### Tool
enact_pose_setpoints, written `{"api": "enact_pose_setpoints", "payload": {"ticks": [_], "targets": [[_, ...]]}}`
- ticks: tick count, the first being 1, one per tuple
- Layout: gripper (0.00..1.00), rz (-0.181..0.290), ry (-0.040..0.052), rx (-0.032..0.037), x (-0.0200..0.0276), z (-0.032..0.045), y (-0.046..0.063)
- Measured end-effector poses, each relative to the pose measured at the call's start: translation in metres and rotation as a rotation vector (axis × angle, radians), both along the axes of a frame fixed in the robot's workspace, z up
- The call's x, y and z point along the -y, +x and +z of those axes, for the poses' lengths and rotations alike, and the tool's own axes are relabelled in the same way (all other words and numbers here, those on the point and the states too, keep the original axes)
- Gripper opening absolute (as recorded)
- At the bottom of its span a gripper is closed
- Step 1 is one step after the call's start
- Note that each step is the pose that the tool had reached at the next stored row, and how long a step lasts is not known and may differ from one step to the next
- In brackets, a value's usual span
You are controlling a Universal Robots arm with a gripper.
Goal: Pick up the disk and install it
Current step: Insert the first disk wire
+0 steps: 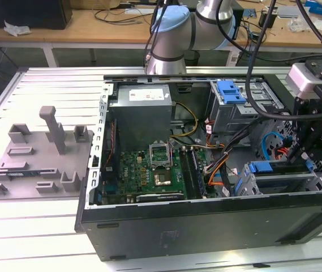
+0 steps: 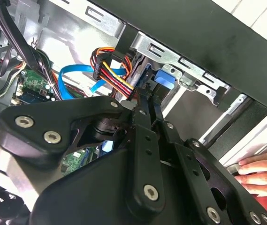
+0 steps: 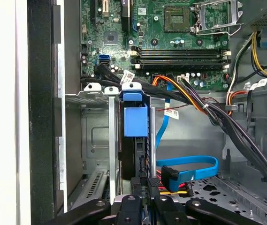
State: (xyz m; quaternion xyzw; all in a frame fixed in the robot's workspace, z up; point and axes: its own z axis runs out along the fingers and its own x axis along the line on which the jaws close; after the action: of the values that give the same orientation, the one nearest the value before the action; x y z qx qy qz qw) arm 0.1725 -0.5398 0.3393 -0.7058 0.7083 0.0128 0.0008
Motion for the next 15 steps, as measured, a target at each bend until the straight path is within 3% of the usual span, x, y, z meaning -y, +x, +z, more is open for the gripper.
{"api": "enact_pose_setpoints", "payload": {"ticks": [9, 15], "targets": [[0.16, 0.000, -0.0027, -0.0001, 0.0000, 0.0082, -0.0001], [0.16, 0.000, -0.0034, 0.0000, -0.0011, 0.0085, 0.0000]]}}
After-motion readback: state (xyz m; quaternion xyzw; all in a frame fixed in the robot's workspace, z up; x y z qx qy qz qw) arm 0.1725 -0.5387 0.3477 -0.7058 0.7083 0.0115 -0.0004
